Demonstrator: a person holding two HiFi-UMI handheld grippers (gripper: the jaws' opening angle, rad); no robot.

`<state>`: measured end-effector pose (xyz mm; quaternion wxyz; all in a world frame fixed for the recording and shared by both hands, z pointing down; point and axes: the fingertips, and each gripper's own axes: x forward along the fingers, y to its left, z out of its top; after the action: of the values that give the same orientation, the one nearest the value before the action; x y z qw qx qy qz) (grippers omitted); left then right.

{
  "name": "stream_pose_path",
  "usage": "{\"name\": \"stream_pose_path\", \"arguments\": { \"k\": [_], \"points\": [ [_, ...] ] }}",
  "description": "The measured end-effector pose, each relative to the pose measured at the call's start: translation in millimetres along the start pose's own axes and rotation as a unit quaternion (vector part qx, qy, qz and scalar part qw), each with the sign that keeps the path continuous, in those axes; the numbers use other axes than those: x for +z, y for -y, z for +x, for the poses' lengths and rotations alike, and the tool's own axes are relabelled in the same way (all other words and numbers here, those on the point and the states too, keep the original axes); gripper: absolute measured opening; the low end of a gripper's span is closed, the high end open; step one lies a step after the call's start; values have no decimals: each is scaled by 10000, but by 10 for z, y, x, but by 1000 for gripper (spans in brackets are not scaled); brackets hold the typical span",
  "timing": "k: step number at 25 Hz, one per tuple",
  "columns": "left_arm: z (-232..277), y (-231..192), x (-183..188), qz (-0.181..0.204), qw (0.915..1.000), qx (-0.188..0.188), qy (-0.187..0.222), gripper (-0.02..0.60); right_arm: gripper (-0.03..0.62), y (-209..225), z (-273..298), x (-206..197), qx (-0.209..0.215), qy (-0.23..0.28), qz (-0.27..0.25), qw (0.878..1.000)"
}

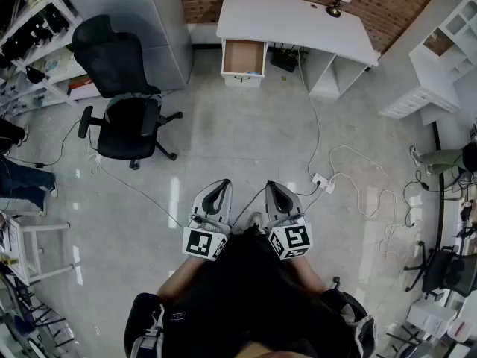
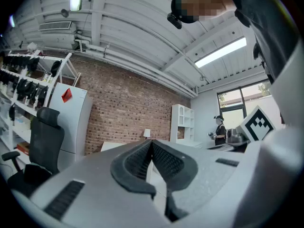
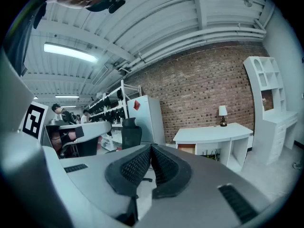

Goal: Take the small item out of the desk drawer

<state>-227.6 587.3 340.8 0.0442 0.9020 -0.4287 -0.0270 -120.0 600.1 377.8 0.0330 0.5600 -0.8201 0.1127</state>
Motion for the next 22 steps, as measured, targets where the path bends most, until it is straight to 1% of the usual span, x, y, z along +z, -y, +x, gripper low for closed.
{"name": "stream_pose_path", "arguments": {
  "k": [9,13,18,22],
  "points": [
    [64,38,-57,1,10000,-22,-63,9,25,41,18,-11,36,-8,-3,10000],
    [144,83,-90,19,9999,-46,-108,9,26,117,9,3,73,49,92,9999],
    [335,234,-126,9,9999,-31,-128,9,26,339,-50,0,77,62,103,9999],
    [534,383,-202,9,9999,45,-160,9,26,579,-94,-10,167,38,50,9998]
  ]
}}
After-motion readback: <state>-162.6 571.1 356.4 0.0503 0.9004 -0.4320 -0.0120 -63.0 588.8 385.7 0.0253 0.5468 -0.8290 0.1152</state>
